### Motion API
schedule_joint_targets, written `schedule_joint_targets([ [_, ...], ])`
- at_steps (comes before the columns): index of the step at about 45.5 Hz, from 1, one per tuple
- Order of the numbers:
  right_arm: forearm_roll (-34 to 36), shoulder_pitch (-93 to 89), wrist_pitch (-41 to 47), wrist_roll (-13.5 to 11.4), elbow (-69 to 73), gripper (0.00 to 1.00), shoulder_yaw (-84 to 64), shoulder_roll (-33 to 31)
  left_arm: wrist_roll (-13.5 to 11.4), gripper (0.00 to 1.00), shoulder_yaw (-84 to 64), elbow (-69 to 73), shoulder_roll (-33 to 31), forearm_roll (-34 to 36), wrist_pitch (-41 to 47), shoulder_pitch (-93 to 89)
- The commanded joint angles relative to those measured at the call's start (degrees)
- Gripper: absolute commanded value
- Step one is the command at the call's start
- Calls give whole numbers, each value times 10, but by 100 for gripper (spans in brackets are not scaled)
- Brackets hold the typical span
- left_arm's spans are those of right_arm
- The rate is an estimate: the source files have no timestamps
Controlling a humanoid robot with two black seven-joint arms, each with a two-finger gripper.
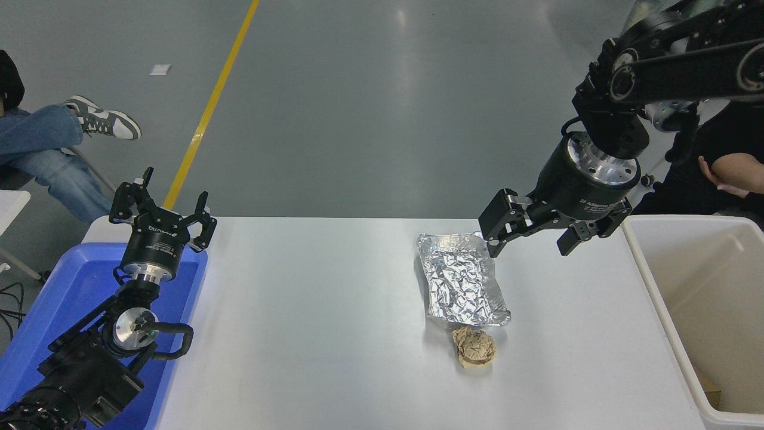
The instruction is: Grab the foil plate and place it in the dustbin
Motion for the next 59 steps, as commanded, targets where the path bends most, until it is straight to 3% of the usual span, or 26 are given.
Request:
schedule_joint_targets([
  [1,-1,-10,0,0,-7,100,-5,-1,0,98,0,0,0,0,0,0],
  [59,20,-139,-13,1,-105,100,-11,-9,1,98,0,0,0,0,-1,-1],
])
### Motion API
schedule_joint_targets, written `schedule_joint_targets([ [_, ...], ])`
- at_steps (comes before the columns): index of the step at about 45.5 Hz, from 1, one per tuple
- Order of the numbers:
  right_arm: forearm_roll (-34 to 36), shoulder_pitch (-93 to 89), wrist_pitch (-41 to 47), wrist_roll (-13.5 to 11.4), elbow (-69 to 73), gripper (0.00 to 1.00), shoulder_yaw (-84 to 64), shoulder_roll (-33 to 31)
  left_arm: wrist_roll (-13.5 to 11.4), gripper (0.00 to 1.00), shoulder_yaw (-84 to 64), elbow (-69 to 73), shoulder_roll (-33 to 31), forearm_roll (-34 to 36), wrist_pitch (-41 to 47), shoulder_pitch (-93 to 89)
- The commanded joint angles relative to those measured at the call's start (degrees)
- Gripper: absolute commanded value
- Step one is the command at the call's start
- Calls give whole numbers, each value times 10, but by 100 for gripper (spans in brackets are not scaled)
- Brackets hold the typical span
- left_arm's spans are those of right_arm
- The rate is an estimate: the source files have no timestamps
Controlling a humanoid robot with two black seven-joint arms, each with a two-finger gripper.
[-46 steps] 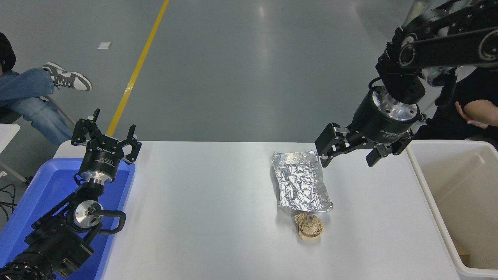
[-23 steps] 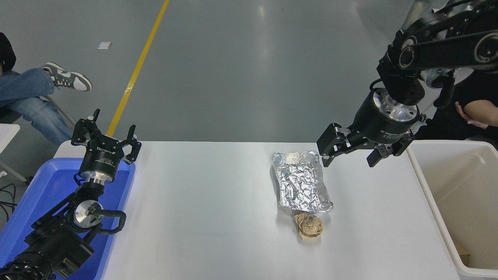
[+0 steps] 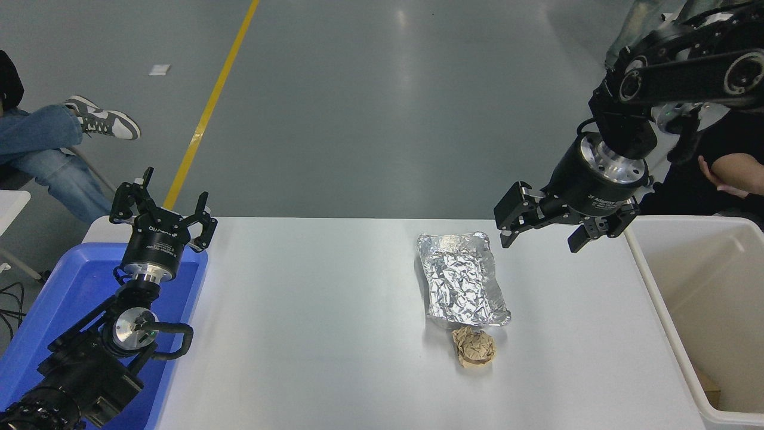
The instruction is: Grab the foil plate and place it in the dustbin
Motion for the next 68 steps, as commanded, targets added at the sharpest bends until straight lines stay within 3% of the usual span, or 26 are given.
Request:
schedule_joint_targets([
  [1,3,-54,-27,0,-28,100,5,3,0,98,0,0,0,0,0,0],
  [15,-6,-177,-209,0,-117,100,2,53,0,98,0,0,0,0,0,0],
  [36,-8,-373,-268,2,-345,100,13,129,0,98,0,0,0,0,0,0],
  [68,-10,-538,-371,9,-426,98,48,134,0,98,-1,0,0,0,0,1],
])
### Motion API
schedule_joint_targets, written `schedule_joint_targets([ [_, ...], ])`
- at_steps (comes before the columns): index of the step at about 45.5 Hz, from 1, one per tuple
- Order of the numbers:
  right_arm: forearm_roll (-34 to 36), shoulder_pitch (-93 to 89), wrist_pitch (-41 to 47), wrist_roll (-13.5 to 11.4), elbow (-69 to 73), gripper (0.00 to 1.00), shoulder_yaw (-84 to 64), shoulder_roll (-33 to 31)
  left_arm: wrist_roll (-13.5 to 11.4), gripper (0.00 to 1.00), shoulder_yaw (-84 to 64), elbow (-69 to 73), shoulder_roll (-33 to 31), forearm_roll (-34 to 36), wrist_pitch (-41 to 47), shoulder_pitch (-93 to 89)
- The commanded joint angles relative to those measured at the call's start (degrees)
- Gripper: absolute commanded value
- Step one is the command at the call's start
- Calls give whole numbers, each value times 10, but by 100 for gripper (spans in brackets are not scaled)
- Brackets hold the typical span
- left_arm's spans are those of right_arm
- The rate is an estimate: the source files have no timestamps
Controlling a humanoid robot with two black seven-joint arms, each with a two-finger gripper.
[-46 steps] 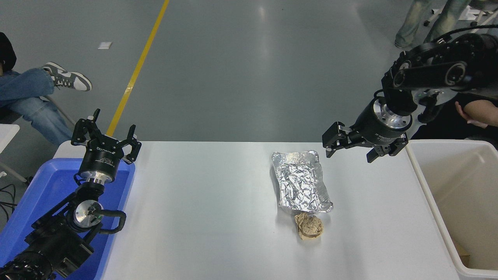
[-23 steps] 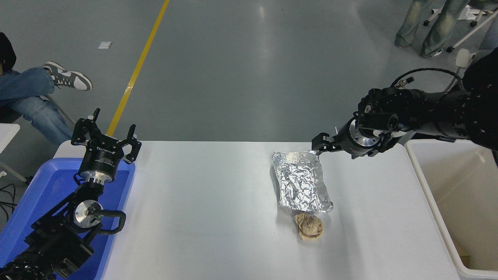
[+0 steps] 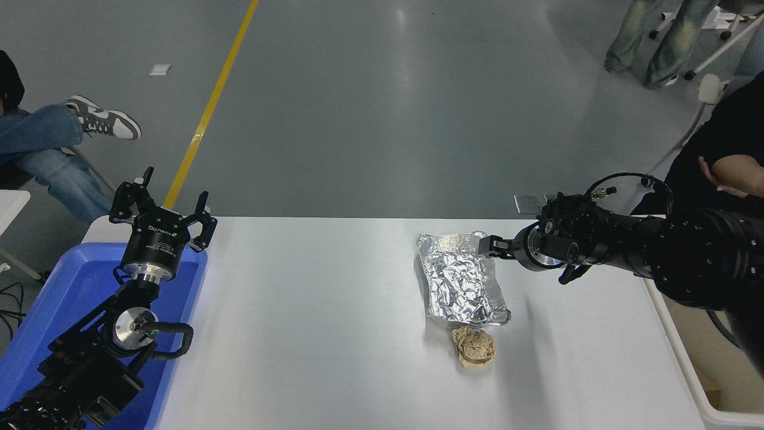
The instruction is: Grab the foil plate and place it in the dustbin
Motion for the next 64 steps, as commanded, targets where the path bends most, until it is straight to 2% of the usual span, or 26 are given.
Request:
schedule_joint_targets([
  [1,-3,-44,-32,3,-20,98,13,2,0,98,0,0,0,0,0,0],
  [16,-22,-82,-50,40,-49,92,14,2,0,98,0,0,0,0,0,0],
  [31,-26,-107,-81,45,-55,90,24,2,0,98,0,0,0,0,0,0],
  [37,-54,-114,-107,66,-54,83,24,2,0,98,0,0,0,0,1,0],
  [43,-78,-120,-129,73,-52,67,24,2,0,98,0,0,0,0,0,0],
  [49,-78,-122,-132,74,-51,34,24,2,0,98,0,0,0,0,0,0],
  [51,-78,-122,-132,74,-51,27,24,2,0,98,0,0,0,0,1,0],
  [57,-78,-122,-132,74,-50,22,24,2,0,98,0,0,0,0,0,0],
  [64,-78,-122,-133,74,-50,5,23,2,0,98,0,0,0,0,0,0],
])
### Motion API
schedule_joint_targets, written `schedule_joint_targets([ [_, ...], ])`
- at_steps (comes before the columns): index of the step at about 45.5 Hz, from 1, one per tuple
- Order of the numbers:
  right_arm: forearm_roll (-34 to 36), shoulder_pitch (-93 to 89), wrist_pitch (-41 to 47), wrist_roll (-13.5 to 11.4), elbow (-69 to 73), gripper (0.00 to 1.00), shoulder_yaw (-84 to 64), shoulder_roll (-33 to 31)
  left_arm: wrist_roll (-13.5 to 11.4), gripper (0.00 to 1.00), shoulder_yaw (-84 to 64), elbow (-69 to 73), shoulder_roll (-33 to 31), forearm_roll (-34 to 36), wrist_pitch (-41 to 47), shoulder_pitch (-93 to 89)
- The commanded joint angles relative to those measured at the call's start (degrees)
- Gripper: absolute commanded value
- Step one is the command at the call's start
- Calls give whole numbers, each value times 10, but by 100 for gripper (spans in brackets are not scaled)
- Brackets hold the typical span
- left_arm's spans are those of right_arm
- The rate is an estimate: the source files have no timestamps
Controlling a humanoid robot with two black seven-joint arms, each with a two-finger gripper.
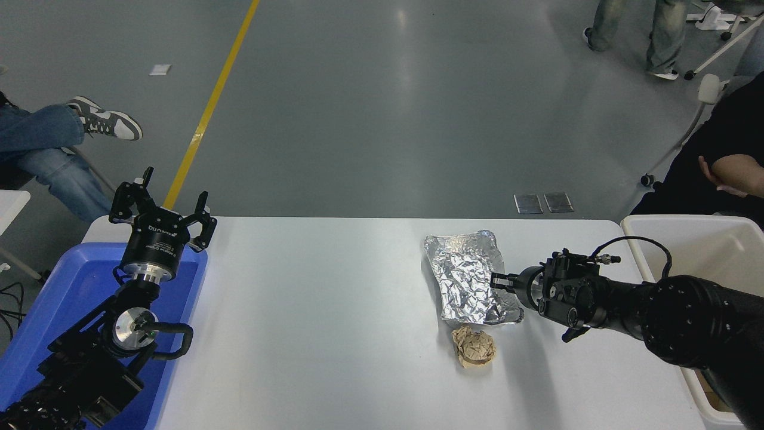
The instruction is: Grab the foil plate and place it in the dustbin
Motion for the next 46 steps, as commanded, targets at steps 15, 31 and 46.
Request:
schedule_joint_targets([
  [15,-5,6,-5,2,1,0,-1,0,0,98,0,0,0,0,0,0],
  [31,-3,146,13,5,116,0,0,0,0,98,0,0,0,0,0,0],
  [46,-3,360,110,5,306,0,8,-114,0,98,0,0,0,0,0,0],
])
